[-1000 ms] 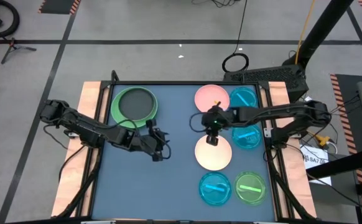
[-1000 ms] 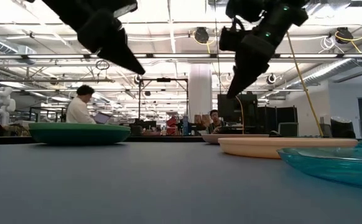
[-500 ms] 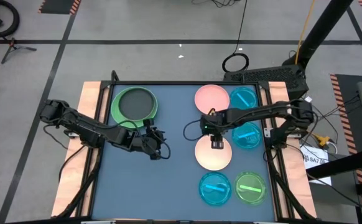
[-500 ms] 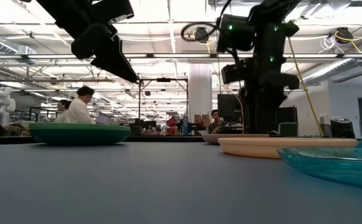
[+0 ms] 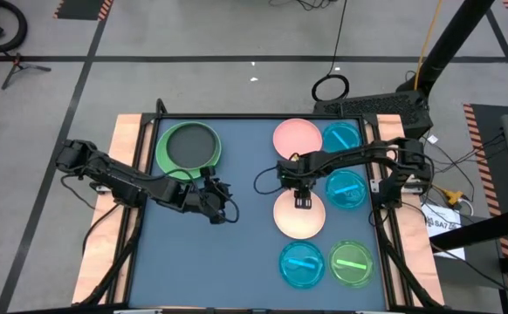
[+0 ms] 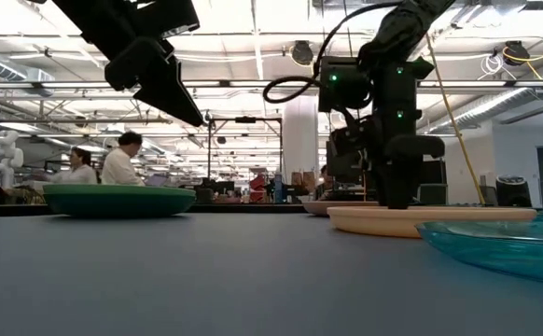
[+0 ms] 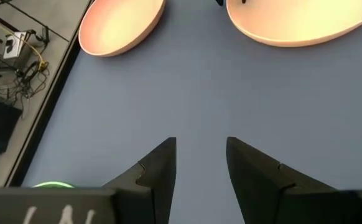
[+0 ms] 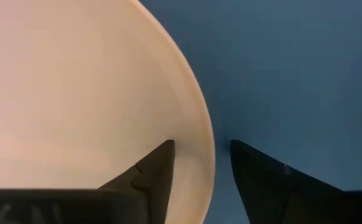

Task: Stack plastic plates
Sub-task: Stack the orange plate on top of the black plate

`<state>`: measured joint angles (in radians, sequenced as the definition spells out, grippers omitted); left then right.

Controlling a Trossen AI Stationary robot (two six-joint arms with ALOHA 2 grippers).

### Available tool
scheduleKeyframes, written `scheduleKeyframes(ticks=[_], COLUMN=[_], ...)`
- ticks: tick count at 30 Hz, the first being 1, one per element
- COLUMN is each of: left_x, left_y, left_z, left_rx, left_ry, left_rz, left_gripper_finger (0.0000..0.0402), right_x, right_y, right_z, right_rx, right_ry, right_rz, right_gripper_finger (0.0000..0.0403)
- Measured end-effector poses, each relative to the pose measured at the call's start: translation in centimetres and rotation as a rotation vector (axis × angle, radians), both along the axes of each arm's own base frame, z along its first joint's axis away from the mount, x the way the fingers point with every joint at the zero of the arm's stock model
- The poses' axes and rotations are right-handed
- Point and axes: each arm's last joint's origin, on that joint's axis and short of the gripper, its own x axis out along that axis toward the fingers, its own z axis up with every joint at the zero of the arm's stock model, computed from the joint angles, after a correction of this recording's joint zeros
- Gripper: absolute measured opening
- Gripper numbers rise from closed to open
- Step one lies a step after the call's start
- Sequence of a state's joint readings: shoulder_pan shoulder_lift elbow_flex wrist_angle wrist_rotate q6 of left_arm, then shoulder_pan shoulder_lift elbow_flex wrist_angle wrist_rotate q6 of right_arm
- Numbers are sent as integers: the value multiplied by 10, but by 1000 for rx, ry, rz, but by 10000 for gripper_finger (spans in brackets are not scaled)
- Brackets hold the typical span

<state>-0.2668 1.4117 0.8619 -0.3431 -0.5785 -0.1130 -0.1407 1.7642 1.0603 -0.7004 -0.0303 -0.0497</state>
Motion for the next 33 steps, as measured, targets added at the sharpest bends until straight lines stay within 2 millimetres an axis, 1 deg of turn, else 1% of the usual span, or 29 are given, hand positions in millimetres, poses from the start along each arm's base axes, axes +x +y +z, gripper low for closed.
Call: scheduleKeyframes(ticks=[4, 8, 10, 13, 18, 24, 30, 33], left_x=[0, 0, 1, 2, 4, 4, 8, 10], left_y=[0, 0, 0, -1, -1, -1, -2, -3], left_z=[0, 0, 1, 2, 4, 4, 7, 10], left_rx=[-7, -18, -21, -30, -50, -91, -134, -146], left_ry=[-5, -16, -21, -43, -78, -106, -173, -203], left_rz=[7, 16, 18, 21, 33, 70, 92, 92], left_gripper_finger=[147, 147, 147, 147, 147, 147, 147, 147], right_x=[0, 0, -1, -1, -2, -5, -16, -21], right_y=[-1, -1, -1, -1, -2, 5, 17, 21], right_z=[2, 4, 7, 14, 40, 74, 85, 86], right_rx=[6, -3, -5, -15, -133, -309, -522, -659], right_ry=[-12, -28, -41, -80, -205, -457, -654, -705], right_rz=[-8, -9, -4, -7, -24, -56, -128, -208], right_gripper_finger=[99, 30, 11, 14, 6, 4, 4, 4])
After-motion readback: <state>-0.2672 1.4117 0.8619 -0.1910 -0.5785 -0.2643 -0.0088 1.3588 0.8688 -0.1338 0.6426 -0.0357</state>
